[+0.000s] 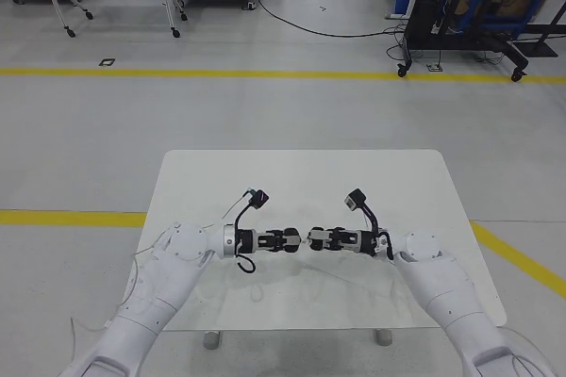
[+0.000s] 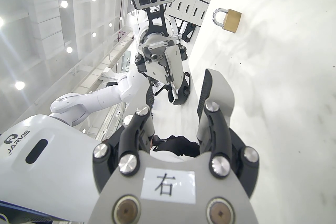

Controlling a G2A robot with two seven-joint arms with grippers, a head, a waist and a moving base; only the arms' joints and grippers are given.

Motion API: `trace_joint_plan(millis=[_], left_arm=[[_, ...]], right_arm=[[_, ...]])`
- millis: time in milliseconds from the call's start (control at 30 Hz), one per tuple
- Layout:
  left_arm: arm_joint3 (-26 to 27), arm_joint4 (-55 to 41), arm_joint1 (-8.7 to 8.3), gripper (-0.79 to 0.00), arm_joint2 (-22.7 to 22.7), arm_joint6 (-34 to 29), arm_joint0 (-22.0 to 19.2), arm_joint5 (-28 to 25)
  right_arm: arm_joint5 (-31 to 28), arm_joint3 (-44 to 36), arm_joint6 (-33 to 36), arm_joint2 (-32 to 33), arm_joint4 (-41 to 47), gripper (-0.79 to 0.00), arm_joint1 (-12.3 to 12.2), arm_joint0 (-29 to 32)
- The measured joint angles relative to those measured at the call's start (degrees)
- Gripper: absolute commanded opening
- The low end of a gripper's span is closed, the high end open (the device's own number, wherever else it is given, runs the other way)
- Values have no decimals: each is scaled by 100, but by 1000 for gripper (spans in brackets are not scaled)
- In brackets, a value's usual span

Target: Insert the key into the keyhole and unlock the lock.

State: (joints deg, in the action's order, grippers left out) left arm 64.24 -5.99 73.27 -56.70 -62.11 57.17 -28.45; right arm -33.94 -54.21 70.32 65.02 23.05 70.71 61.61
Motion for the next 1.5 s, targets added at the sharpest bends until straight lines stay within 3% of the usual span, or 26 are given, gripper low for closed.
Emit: trace_joint_plan(millis=[100,333,467,633,667,700,933,1233,1400,1500], left_arm=[[-37,-9,7,-785,59,9,-30,2],[-116,-11,9,-785,125,108,-88,-16],[-135,-33,0,-785,145,112,-104,-29],[-151,-30,-12,-785,165,103,-122,-43],[-156,-35,-15,-92,171,95,-127,-40],[-169,-41,-17,0,163,111,-131,-27],[-201,-38,-22,0,125,271,-139,12],[-151,-18,-25,0,103,320,-142,24],[349,-102,-144,0,-407,537,-383,494],[895,312,-272,0,-731,266,-510,939]], right_arm=[[-7,14,-5,-31,28,-603,-3,-17],[-15,-24,-14,-90,-63,-637,-40,-4],[-34,-53,-33,-130,-90,-785,-60,13],[-27,-71,-26,-167,-43,-785,-75,4],[-30,-76,-29,-174,-37,-785,-79,3],[-33,-83,-32,-180,-36,-785,-83,3],[-130,-111,-128,-82,64,-785,-150,42],[-429,230,-483,810,523,-785,-424,201],[-425,287,-521,856,530,-785,-433,195],[-425,286,-520,855,529,-785,-433,195]])
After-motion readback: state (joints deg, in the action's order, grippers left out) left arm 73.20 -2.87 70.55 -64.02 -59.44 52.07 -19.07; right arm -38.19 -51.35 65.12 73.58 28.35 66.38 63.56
